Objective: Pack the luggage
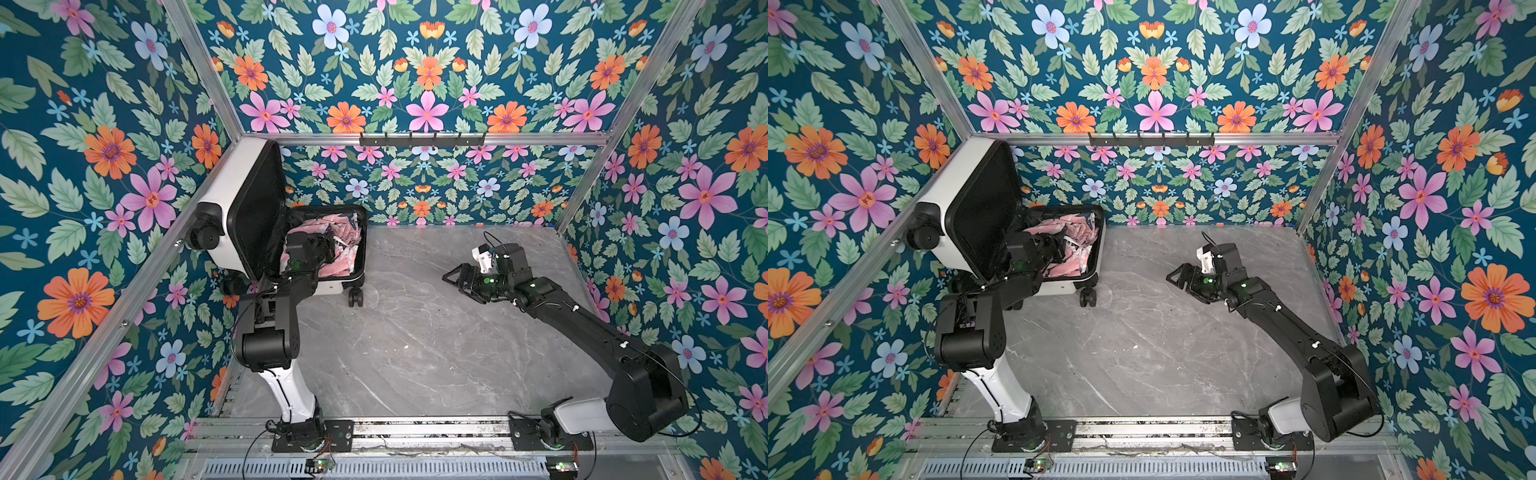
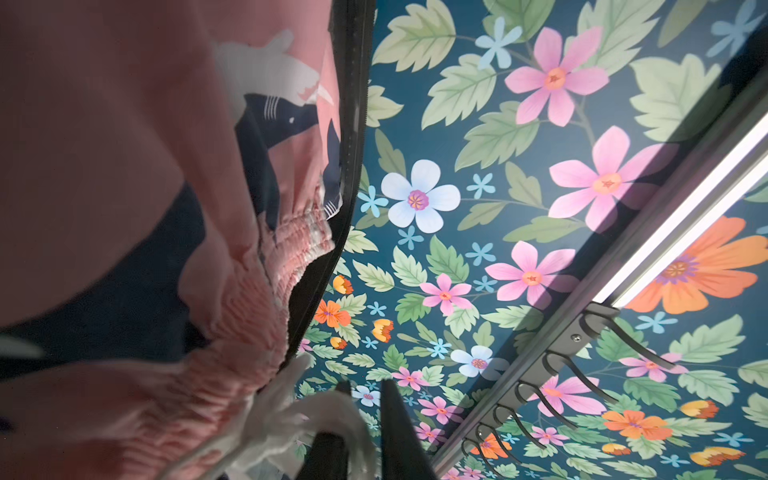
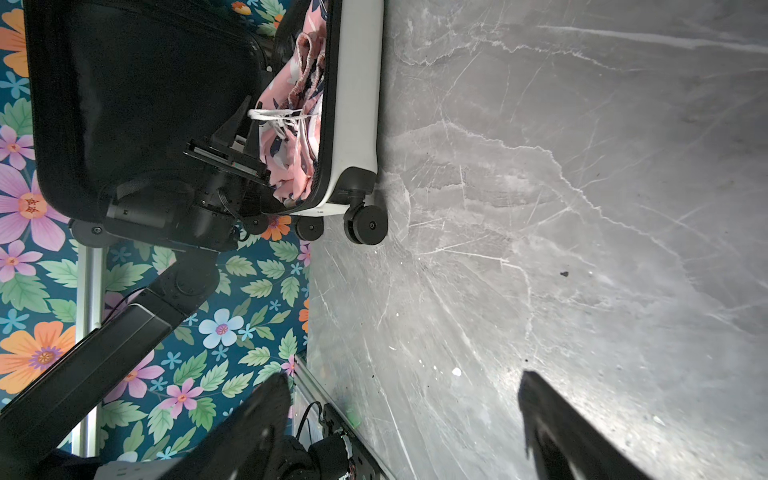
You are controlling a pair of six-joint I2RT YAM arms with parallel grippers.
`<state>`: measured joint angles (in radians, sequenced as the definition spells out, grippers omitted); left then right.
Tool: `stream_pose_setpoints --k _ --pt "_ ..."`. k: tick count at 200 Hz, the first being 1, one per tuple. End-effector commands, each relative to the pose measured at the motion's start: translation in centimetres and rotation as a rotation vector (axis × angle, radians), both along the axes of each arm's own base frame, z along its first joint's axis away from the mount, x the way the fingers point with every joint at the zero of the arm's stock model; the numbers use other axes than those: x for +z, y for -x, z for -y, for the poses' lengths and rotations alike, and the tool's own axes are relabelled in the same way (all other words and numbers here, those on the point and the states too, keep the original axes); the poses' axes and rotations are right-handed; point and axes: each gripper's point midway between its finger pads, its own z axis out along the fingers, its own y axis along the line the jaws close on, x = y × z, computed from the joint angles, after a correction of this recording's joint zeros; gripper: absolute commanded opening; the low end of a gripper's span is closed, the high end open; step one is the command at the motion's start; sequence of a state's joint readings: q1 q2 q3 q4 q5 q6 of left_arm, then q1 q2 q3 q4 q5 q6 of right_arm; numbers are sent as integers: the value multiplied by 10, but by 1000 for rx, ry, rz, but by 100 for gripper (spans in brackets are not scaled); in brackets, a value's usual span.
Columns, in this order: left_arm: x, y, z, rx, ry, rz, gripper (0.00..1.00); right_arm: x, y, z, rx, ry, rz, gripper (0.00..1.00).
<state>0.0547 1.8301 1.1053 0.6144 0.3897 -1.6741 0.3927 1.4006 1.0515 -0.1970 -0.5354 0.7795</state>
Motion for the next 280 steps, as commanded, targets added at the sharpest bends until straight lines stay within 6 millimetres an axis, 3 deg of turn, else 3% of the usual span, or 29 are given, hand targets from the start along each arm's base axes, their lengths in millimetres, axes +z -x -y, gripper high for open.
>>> stream_pose_setpoints --k 1,49,84,124,138,154,197,221,255,280 --pt "0 0 -4 10 -30 -15 33 5 0 0 0 -4 18 87" --pt "-16 40 -12 15 -212 -250 70 11 -4 4 -17 31 31 87" --pt "-20 83 -11 -8 -332 -339 70 29 -9 9 -31 72 83 87" --pt "-13 135 15 -121 -601 -395 64 48 -12 11 -20 95 129 87" --pt "0 152 19 -159 -720 -393 62 52 -12 11 -16 97 136 87" --pt "28 166 12 -182 -887 -397 59 56 -9 9 -5 87 135 87" --pt "140 177 -34 -69 -1287 -374 61 65 4 -9 55 84 150 86" --pt "173 175 -57 -22 -1480 -433 62 70 8 -25 77 72 163 86" --pt "201 174 -98 153 -1696 -615 62 68 16 -56 137 38 130 85" --pt "223 163 -98 248 -1679 -538 59 55 18 -67 149 -4 80 85"
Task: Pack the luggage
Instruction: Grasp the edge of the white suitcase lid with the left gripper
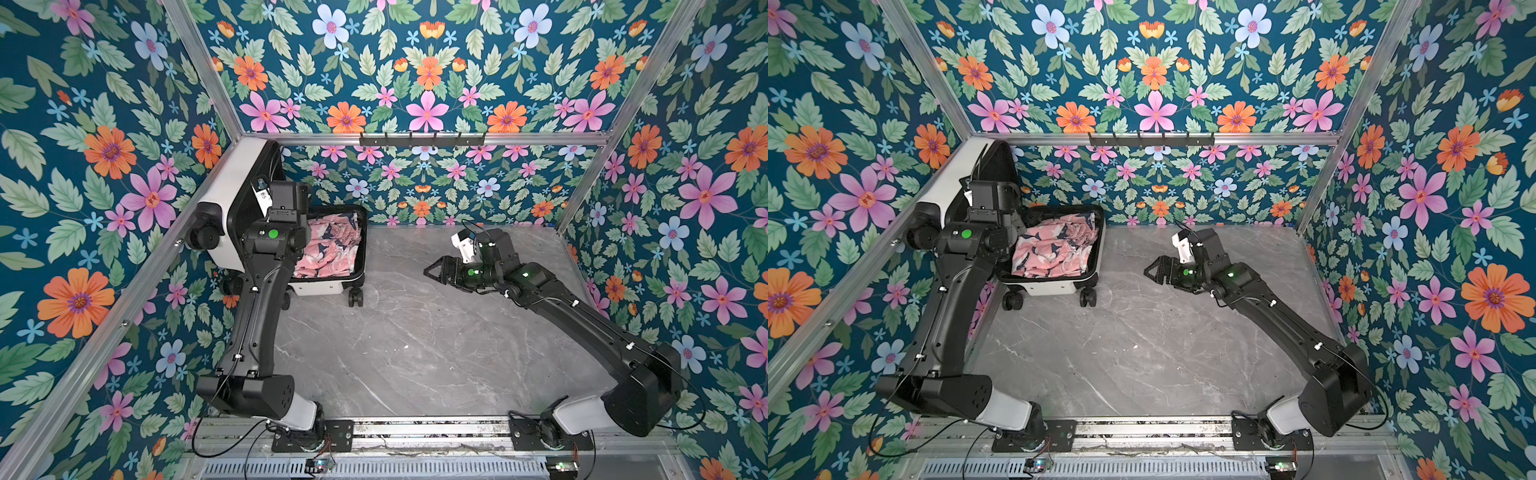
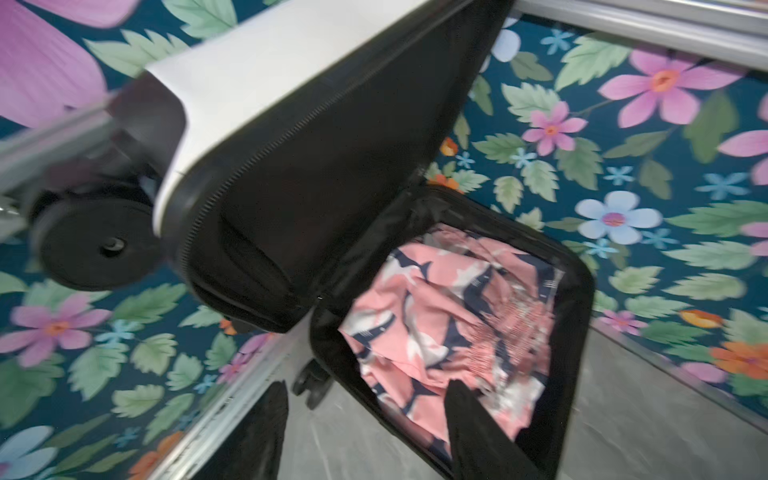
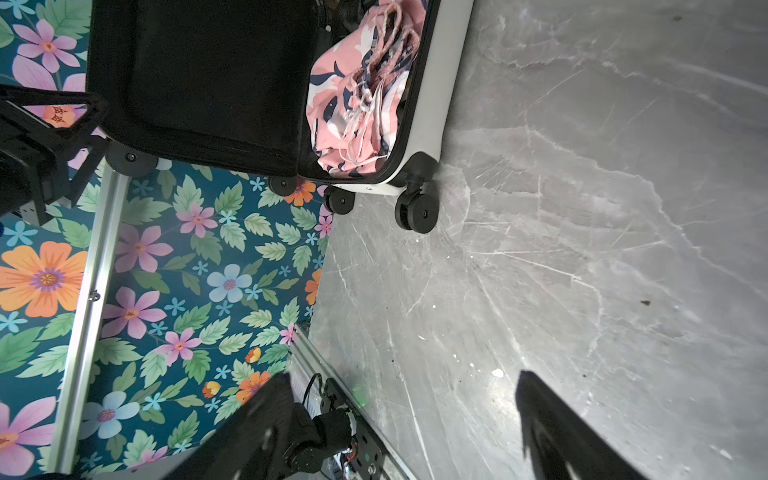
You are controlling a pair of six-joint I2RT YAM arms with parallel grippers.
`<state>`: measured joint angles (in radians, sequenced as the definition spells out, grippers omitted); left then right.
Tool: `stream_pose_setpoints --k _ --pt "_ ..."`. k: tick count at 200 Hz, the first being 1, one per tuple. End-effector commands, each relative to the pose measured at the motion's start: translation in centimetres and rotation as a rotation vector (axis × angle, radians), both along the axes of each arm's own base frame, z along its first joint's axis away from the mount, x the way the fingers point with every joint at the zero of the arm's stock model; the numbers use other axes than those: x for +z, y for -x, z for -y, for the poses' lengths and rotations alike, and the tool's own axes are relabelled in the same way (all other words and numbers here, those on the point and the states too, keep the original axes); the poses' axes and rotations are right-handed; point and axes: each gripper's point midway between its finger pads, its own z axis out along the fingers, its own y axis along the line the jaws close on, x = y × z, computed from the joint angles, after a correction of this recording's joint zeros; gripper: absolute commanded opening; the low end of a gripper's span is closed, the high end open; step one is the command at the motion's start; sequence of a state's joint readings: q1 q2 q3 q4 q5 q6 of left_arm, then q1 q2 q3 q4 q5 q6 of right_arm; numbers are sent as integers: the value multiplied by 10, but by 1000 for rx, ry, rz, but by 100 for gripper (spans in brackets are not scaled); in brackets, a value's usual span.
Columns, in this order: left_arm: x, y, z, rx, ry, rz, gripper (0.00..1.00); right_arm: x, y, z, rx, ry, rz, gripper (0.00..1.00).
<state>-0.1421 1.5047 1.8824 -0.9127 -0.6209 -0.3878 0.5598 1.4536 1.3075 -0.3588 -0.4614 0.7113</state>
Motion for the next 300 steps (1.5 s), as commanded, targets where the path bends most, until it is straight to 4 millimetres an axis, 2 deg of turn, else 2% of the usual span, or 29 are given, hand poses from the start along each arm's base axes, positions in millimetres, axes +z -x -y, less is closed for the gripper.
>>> stream_pose_setpoints --k 1,8,33,76,90,125,139,152,156,181,215,244,284,300 --pt "26 5 -18 85 -118 43 59 -2 1 -11 9 -49 -33 85" --pt "34 1 -19 105 -122 80 58 -6 1 -12 12 -48 -47 85" --pt "43 -11 -25 170 -151 101 58 -13 -1 -19 34 -37 -91 84" --pt "45 -20 -45 286 -332 14 61 -18 -3 -24 59 0 -129 84" --pt "46 -20 -55 312 -342 17 61 -22 -2 -24 61 2 -146 84" --pt "56 -27 -63 309 -357 63 65 -31 -2 -30 75 8 -189 84" --pt "54 -31 -74 309 -346 57 66 -32 -4 -33 82 13 -200 84" --pt "50 -35 -83 304 -333 35 68 -26 -4 -35 89 7 -191 83" --pt "49 -36 -85 297 -330 28 68 -38 -8 -38 90 22 -214 83" --pt "37 -47 -91 262 -351 -50 68 -37 -12 -43 93 23 -212 83" --pt "16 -57 -90 220 -377 -171 62 -39 -12 -49 109 30 -220 83" --pt "7 -56 -95 237 -418 -237 56 -39 -13 -56 127 32 -231 83" --pt "18 -54 -102 285 -494 -237 51 -37 -12 -68 157 32 -239 83" --pt "25 -54 -103 298 -515 -226 40 -38 -12 -70 160 33 -248 82"
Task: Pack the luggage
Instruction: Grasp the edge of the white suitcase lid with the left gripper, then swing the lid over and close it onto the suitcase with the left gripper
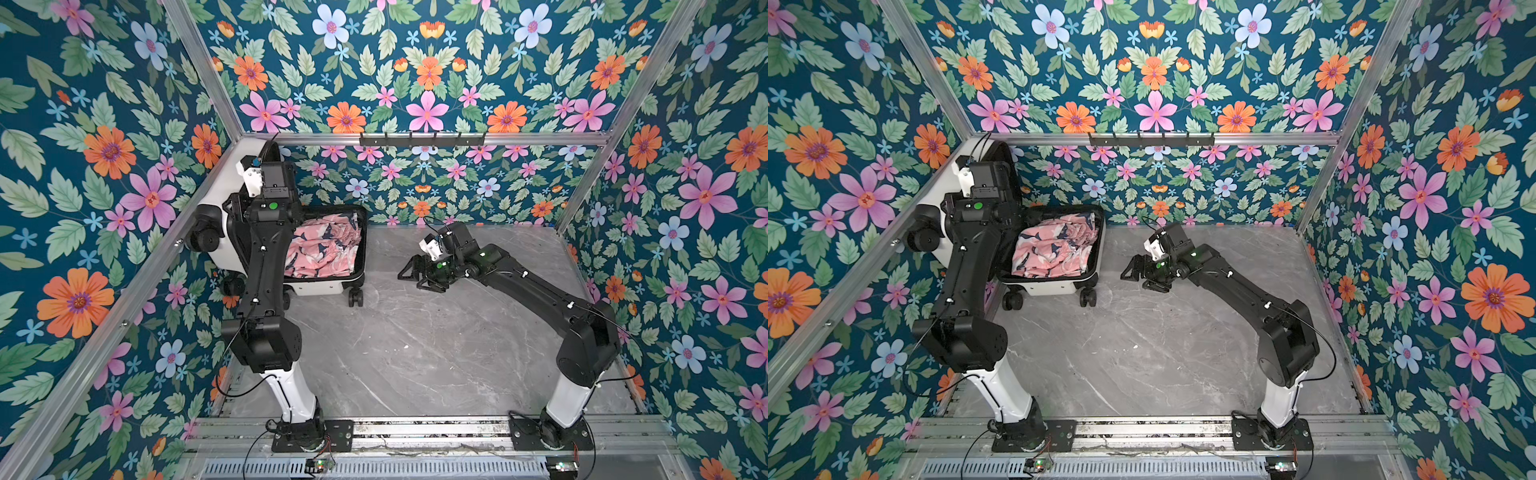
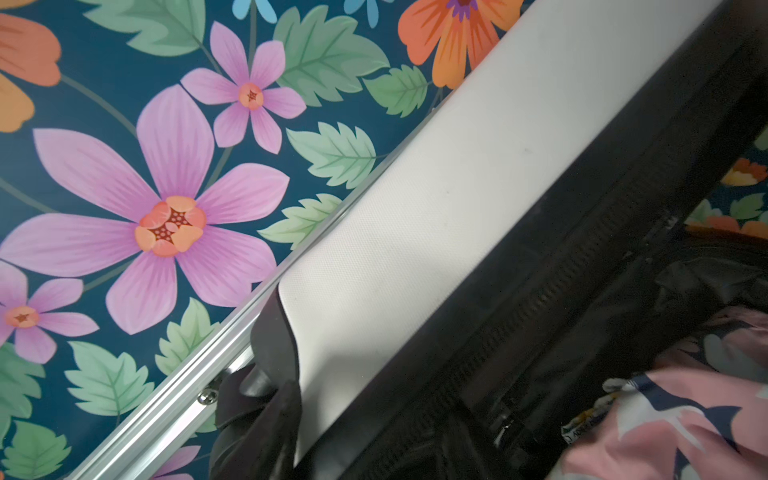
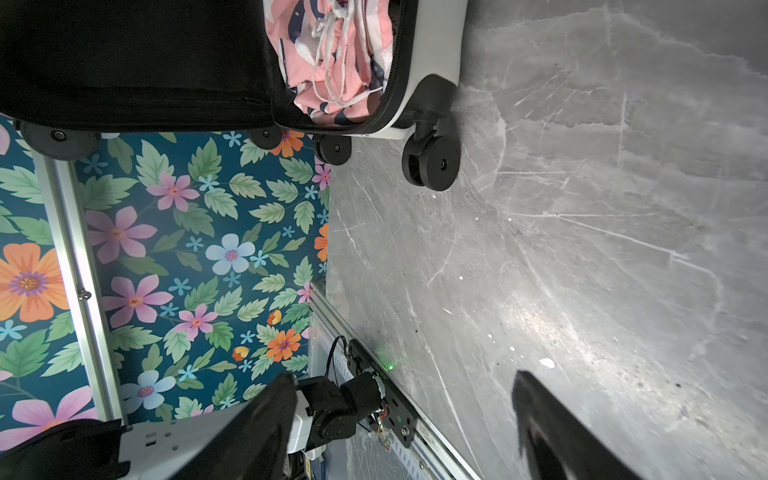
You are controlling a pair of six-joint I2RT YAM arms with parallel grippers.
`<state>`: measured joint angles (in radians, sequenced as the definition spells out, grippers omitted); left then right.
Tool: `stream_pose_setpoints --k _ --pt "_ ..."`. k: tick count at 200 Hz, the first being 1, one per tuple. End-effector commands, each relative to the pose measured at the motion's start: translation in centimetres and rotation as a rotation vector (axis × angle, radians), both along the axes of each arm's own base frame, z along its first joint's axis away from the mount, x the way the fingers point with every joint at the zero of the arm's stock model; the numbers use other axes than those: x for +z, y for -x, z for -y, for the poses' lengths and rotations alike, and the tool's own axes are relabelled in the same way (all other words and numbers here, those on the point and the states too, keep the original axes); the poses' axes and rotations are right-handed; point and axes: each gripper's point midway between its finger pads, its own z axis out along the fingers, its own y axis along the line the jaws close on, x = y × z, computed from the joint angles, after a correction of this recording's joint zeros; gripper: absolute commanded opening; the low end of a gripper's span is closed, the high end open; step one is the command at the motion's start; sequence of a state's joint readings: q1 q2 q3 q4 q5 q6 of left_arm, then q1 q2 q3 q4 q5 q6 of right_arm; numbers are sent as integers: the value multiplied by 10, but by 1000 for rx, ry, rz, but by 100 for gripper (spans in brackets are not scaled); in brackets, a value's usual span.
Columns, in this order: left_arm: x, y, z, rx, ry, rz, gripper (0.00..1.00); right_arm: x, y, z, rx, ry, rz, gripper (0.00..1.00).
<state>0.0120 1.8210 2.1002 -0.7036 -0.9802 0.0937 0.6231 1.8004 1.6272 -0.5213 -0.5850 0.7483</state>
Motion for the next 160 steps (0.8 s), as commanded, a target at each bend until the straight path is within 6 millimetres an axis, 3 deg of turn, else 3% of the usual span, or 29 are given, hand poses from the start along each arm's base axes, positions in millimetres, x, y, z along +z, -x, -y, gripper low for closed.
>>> stream_pose_setpoints --k 1,44,75,115,160 --pt "12 1 -4 16 -49 4 39 -1 4 -2 24 2 -17 82" --pt "30 1 0 -11 -75 32 0 -1 5 -1 19 9 -16 82" --pt "34 6 21 -72 -81 58 0 -2 4 2 7 16 -8 82" --pt "28 17 82 -160 -127 46 0 -4 0 2 -5 21 1 81" --pt "3 31 147 -255 -92 23 0 -6 -3 4 -16 38 15 81"
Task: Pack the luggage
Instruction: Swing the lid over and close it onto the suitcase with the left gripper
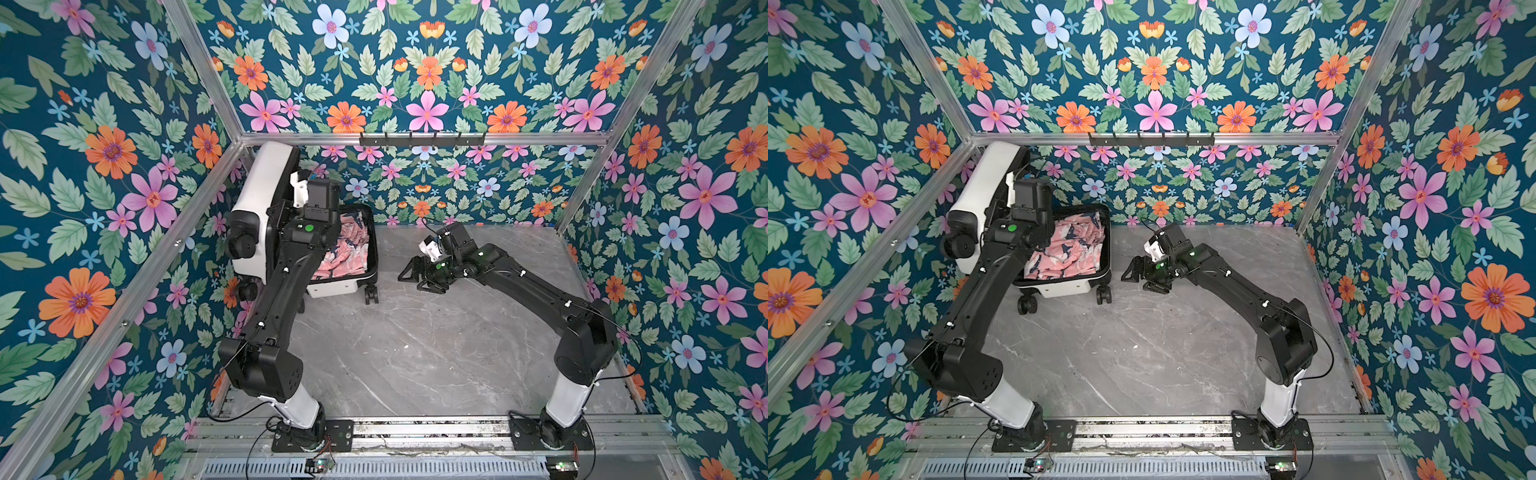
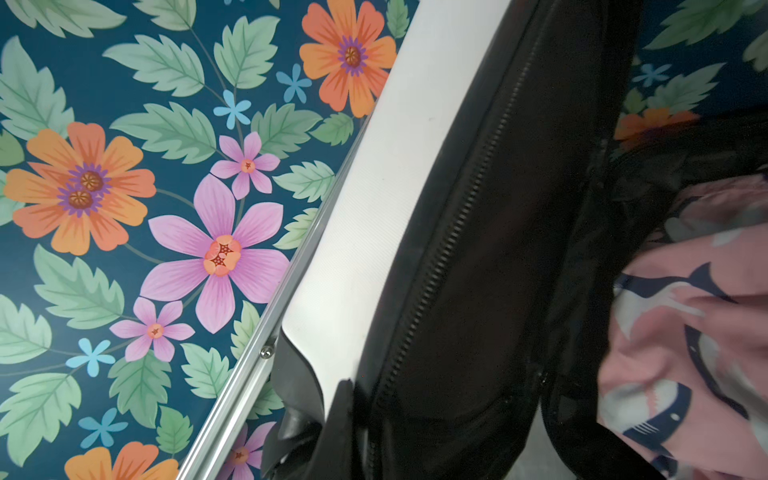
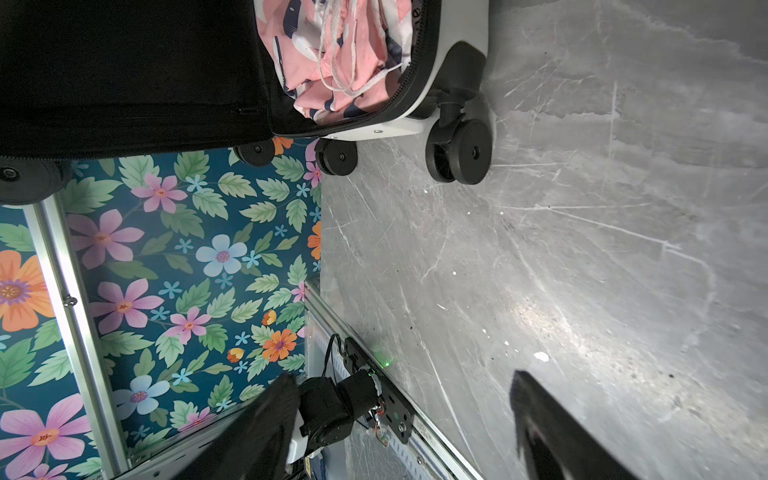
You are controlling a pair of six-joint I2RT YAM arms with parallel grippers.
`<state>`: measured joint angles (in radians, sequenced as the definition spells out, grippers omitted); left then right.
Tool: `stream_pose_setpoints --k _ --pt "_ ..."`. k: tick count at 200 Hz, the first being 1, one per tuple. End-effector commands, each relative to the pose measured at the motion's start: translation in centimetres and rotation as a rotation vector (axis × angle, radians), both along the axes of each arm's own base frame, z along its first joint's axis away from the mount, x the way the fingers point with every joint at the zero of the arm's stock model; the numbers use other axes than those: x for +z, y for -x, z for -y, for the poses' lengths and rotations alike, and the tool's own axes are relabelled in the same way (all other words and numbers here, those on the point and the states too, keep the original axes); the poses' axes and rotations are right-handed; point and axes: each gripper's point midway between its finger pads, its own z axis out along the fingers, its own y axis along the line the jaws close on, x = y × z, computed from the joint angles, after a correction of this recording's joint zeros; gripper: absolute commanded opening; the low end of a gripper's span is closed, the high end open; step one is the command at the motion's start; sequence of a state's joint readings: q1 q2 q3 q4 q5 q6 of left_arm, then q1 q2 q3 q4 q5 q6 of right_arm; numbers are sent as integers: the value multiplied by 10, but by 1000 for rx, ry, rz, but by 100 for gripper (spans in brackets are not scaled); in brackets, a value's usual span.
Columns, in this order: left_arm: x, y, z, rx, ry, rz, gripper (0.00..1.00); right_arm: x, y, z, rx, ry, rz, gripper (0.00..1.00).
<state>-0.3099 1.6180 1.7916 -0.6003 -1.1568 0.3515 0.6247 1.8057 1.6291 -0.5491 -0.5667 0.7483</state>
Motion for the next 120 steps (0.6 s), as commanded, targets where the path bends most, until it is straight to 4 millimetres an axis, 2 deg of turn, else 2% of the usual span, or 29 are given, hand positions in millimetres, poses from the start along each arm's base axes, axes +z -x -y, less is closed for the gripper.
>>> stream_pose_setpoints --k 1,34,77,91,94,101,113,114,116,117,120 --pt "5 -1 33 -48 152 208 0 0 -4 1 -5 10 33 81" --pt "-19 7 92 -138 172 174 0 -7 -2 9 -24 41 35 81" --pt "-52 19 175 -281 239 124 0 -28 2 45 -105 70 11 81" --pt "-61 19 202 -328 285 111 23 -42 1 59 -138 81 -15 81" --pt "-63 19 209 -340 299 109 31 -32 3 63 -144 67 6 81" --pt "-67 19 224 -371 335 103 47 -34 4 69 -158 71 4 81" --pt "-68 20 252 -432 390 100 64 -38 5 77 -167 82 4 81" --pt "-68 21 254 -437 395 102 70 -38 5 78 -168 83 4 81" --pt "-69 21 259 -446 401 101 89 -39 5 79 -170 86 4 81" --pt "-68 22 261 -453 406 101 94 -39 5 80 -170 88 4 81" --pt "-68 23 268 -467 419 103 99 -40 5 81 -171 92 5 81"
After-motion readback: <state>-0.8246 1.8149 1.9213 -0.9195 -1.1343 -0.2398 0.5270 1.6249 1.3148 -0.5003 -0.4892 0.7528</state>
